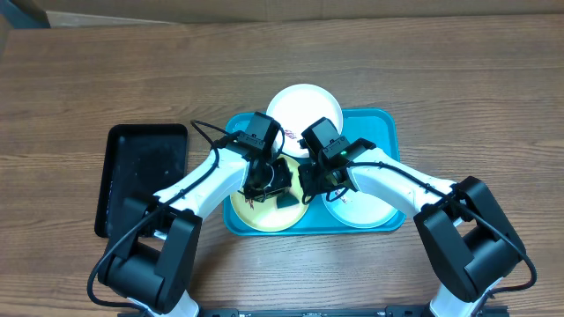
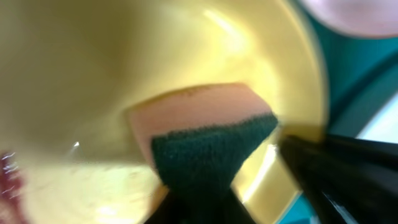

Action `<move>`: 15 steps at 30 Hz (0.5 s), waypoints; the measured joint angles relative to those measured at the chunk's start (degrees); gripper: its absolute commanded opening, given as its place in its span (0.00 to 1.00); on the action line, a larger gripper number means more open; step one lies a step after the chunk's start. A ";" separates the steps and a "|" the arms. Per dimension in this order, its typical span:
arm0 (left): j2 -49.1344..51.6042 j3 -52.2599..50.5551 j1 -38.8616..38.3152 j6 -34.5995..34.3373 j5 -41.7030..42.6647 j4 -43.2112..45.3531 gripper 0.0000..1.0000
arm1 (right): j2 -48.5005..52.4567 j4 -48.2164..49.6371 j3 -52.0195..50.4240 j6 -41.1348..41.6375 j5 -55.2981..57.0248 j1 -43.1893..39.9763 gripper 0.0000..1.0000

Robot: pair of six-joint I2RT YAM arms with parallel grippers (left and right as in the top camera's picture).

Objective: Clean dirty plates on tray and stack at the side

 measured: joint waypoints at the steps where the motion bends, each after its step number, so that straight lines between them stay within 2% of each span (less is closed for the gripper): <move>1: 0.00 0.04 0.00 -0.37 -1.20 -1.55 0.05 | 0.00 0.02 0.00 0.00 -0.20 0.00 0.09; 7: -0.04 0.87 0.00 -4.55 -8.52 -7.72 0.04 | 0.00 0.24 0.00 0.04 -1.16 0.48 0.09; 15: -0.04 2.36 1.51 -6.05 -16.28 -13.62 0.04 | 0.00 0.24 0.00 0.00 -1.66 0.66 0.09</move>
